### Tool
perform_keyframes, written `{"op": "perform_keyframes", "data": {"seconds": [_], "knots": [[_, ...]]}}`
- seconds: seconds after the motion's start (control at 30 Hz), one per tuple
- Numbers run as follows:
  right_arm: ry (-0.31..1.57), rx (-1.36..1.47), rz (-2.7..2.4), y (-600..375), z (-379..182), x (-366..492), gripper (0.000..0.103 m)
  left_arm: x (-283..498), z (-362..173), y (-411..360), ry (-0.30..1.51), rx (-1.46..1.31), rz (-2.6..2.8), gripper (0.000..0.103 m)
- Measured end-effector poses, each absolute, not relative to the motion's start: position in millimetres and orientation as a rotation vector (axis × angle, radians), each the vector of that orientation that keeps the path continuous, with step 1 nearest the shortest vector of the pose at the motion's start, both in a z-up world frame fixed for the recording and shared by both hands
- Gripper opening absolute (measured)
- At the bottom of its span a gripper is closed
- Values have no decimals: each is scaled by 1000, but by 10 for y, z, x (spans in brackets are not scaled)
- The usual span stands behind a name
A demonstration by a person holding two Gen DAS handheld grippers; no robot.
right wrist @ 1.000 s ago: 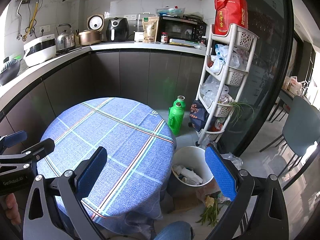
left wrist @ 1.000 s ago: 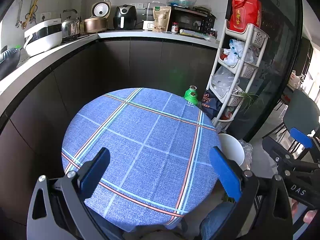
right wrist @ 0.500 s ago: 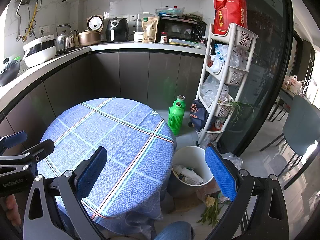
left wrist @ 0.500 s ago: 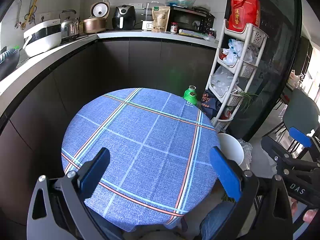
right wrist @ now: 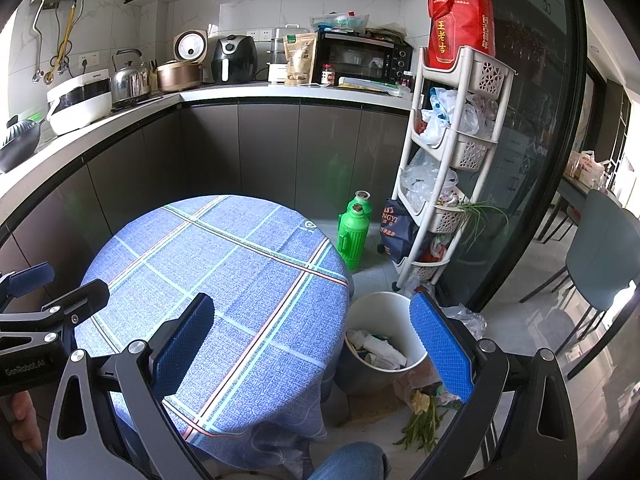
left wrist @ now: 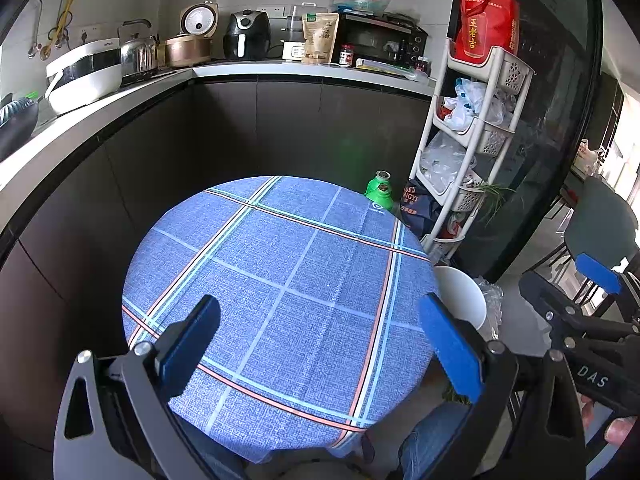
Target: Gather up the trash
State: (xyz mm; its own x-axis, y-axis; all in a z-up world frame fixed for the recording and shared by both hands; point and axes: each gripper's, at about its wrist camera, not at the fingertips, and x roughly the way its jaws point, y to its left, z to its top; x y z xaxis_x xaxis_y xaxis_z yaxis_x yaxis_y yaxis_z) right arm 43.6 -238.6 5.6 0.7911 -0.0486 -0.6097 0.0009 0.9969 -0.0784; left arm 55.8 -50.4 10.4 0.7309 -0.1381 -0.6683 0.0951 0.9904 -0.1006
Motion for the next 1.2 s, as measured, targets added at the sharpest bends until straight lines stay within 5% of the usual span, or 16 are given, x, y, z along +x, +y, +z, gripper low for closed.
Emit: {"op": "perform_keyframes", "data": {"seconds": [1.2], "knots": [[661,-69,-28,-2344,38,439,94,552,107,-519,739,-58,-132,99]]}}
